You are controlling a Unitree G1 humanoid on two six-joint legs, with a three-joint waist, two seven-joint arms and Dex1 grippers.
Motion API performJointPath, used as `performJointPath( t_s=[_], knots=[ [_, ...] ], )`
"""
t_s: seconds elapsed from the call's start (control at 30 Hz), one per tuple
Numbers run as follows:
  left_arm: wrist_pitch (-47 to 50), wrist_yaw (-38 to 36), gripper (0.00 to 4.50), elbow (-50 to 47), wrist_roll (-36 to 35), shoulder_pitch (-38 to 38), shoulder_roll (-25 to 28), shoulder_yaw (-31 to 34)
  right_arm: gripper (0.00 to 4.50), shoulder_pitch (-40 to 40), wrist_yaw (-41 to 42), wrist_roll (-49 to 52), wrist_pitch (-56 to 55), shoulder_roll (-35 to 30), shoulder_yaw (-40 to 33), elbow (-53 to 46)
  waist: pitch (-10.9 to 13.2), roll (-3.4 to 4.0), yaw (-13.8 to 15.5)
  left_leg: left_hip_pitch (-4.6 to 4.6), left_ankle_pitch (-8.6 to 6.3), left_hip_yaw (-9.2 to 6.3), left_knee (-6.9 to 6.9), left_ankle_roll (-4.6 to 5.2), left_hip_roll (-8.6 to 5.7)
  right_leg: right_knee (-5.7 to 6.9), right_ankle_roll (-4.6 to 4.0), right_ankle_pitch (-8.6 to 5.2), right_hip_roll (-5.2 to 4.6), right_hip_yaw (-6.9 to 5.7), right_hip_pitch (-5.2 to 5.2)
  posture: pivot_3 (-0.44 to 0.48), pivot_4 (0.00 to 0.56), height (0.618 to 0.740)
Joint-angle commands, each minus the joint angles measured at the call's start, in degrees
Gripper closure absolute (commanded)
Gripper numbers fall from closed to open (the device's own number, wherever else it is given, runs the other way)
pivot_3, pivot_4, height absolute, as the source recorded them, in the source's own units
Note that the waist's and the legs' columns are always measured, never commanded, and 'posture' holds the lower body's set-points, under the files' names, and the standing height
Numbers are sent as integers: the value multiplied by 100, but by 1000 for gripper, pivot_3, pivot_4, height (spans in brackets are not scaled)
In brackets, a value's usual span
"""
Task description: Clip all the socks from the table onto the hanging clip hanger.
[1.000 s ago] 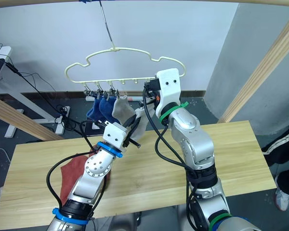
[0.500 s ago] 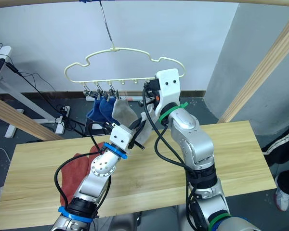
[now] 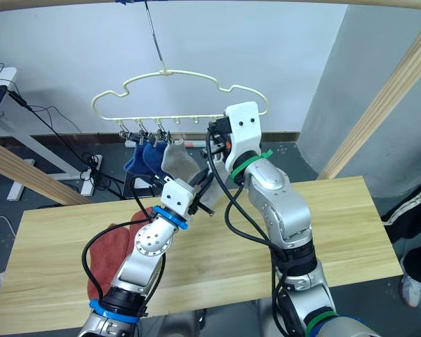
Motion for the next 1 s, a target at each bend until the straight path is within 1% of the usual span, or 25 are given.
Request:
performJointPath(
  t_s=[0.03, 0.13, 0.2, 0.23, 0.33, 0.37, 0.5, 0.53, 0.6, 0.7, 0.77, 0.8, 0.9, 1.0],
  knots=[
    [-47, 25, 4472, -324, -23, -16, -51, 23, 4500, 55, 37, 5, -109, -30, 66, -250, 0, 0, 0, 0, 0, 0, 0, 0, 0, 0, 0, 0, 0, 0, 0, -160, 271, 740],
    [-22, 51, 4472, -323, -7, 11, -56, 50, 4500, 73, -44, -16, -151, -19, 28, -256, 0, 0, 0, 0, 0, 0, 0, 0, 0, 0, 0, 0, 0, 0, 0, -160, 271, 740],
    [-18, 58, 4500, -331, -7, 21, -56, 63, 3917, 83, -87, -39, -195, -36, 3, -253, 0, 0, 0, 0, 0, 0, 0, 0, 0, 0, 0, 0, 0, 0, 0, -160, 271, 740],
    [-23, 55, 4500, -333, 1, 27, -50, 60, 3716, 89, -97, -68, -216, -67, 12, -252, 0, 0, 0, 0, 0, 0, 0, 0, 0, 0, 0, 0, 0, 0, 0, -160, 271, 740],
    [-34, 69, 4500, -333, 34, 36, -44, 59, 2482, 104, -75, -98, -236, -142, 33, -263, 0, 0, 1, 0, 0, 0, 0, 0, -1, -1, 0, 0, 0, 0, 0, -160, 271, 740],
    [-27, 76, 4500, -332, 36, 36, -50, 65, 2167, 104, -70, -101, -238, -156, 41, -266, 0, 0, 1, 0, 0, 0, 0, 0, -1, -1, 0, 0, 0, 1, 0, -160, 271, 740],
    [-20, 96, 4500, -311, 69, 21, -64, 79, 617, 103, -26, -39, -173, -170, 31, -315, 0, 0, -1, 0, 0, 0, 0, 0, 0, 0, 0, 0, 1, 0, 0, -162, 270, 740],
    [-17, 115, 4500, -301, 89, 11, -69, 84, 291, 109, 5, 5, -139, -175, 19, -350, 0, 0, -1, 0, 0, 0, 0, 0, 0, 0, 0, 0, 1, 0, 0, -162, 270, 740],
    [3, 93, 4500, -293, 182, 2, -35, 37, 291, 151, 132, 161, 7, -225, -7, -542, 0, 0, 1, 0, 0, 0, 0, 0, 0, 0, 0, 0, 1, 0, 0, -162, 270, 740],
    [64, 29, 4500, -302, 123, 45, -25, 52, 291, 219, 310, 328, 215, -332, -9, -760, 0, 0, 1, -1, 0, 0, 0, 0, -1, 0, 0, 0, 1, 0, 0, -165, 271, 740],
    [252, 9, 3902, -321, -33, 69, -95, 129, 248, 277, 436, 446, 329, -422, 17, -893, 0, 0, 1, 0, 0, 0, 0, 0, -1, -1, 0, 0, 1, 0, 1, -165, 271, 740],
    [265, -29, 3748, -324, -33, 51, -71, 124, 248, 319, 514, 508, 403, -488, 42, -980, 0, 0, 0, 0, 0, -1, 1, 0, -1, 0, 0, 0, 1, 0, 1, -170, 271, 740],
    [343, -71, 2863, -364, -19, 56, 0, 149, 248, 432, 732, 710, 626, -686, 94, -1228, 0, 0, -2, 0, 0, -1, 2, 0, 0, 0, 0, 0, 1, -1, 1, -171, 270, 740],
    [544, -373, 2038, -510, -240, 178, 123, 134, 248, 528, 955, 874, 785, -951, 134, -1471, 0, 0, -8, 1, 0, -1, 2, 0, 0, 0, 0, 0, 2, 0, 1, -171, 270, 740]
  ],
)
